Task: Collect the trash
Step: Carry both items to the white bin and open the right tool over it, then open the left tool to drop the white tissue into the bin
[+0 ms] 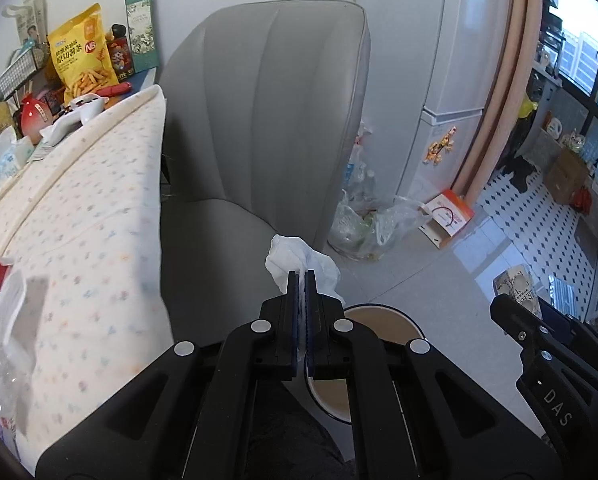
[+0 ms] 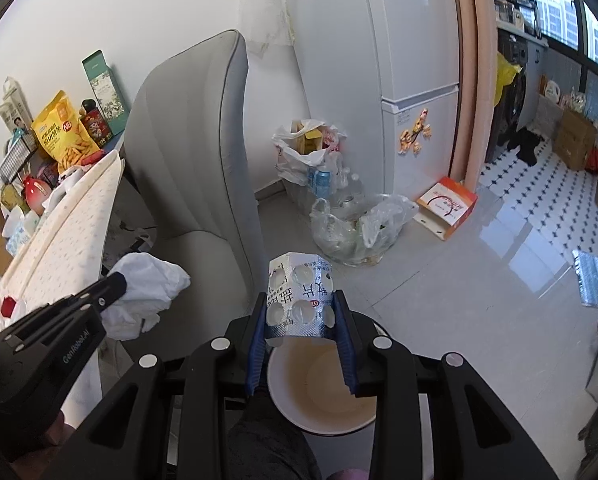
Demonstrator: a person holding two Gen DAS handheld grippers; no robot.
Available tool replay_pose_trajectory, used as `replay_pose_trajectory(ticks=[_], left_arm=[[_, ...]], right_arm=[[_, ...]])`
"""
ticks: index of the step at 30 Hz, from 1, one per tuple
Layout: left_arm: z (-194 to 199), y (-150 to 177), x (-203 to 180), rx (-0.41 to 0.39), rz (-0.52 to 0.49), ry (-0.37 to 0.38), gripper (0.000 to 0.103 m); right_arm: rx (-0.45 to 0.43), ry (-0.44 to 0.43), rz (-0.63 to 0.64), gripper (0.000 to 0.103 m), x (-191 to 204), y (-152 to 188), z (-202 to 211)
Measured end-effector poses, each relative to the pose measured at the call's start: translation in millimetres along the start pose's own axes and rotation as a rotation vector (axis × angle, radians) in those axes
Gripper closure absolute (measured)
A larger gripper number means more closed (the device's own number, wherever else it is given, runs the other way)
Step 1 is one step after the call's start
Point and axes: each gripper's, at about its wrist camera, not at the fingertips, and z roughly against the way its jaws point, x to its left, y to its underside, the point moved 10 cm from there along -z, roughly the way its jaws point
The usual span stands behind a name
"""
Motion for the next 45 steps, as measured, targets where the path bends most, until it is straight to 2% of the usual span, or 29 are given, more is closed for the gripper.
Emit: replay_pose_trajectory(ticks=[4,8,13,19,28,34,40,43,45], left_arm=[[-9,-3,-3,0.012,-0.006,-0.002,0.099],[-13,-1,-7,0.022,-0.015,-0.001,0.099],[-19,3,-20,0.04,-0.032,0.009,0.099],[-22,7,-58,0.046,-0.087,0.059,0.099],[-28,24,-115,0.113,-0.142,0.16,0.099],[-35,30,-123,0.147,-0.138,0.183,0.099],[-40,42,-127,0.168,-0.135,0.198,0.098],[-43,45,-128,0.186,-0.131,0.219,0.088],[-41,44,-125,0.179,-0.124,0.22,0.066]], right_arm=[[0.03,-0.009,-0.015,0.066,-3,1,-17],[0.051,-0.013,-0.047,0.054,-12,5,-27],[0.047,0.022,-0.075,0.052,-34,7,-19],[0.015,0.104,-0.111,0.037,-69,10,6],[-0.017,0.216,-0.195,0.035,-132,16,37],[-0.052,0.247,-0.208,0.035,-145,15,53],[-0.045,0.257,-0.211,0.035,-148,23,54],[-0.038,0.257,-0.214,0.035,-147,24,51],[-0.037,0.256,-0.218,0.035,-146,22,49]])
